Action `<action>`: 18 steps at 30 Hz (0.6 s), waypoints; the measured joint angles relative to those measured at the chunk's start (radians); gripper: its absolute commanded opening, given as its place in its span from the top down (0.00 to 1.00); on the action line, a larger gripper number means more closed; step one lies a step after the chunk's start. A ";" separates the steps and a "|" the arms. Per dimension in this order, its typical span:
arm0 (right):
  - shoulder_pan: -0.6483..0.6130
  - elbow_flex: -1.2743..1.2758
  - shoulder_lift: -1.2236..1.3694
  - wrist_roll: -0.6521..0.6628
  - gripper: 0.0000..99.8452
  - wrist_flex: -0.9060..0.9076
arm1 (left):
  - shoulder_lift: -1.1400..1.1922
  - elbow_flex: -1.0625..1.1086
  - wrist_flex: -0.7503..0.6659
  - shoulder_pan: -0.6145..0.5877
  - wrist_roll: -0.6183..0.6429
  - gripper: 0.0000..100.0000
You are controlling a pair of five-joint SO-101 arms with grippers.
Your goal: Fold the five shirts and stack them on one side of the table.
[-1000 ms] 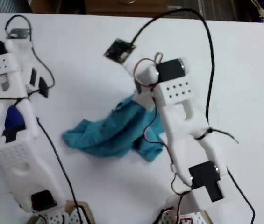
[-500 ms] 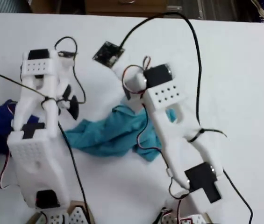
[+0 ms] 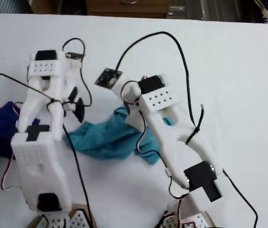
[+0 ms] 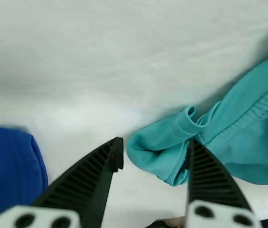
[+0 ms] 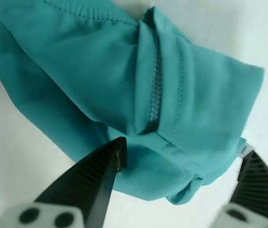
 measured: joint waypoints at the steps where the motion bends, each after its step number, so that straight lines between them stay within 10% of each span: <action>1: 0.003 0.000 0.003 0.006 0.63 -0.025 | 0.000 0.000 0.000 0.000 0.000 0.76; 10: 0.014 -0.046 0.118 0.043 0.64 -0.163 | 0.000 0.000 0.000 -0.003 0.000 0.76; 18: 0.023 -0.074 0.149 0.043 0.93 -0.172 | 0.000 0.000 0.000 -0.003 0.000 0.76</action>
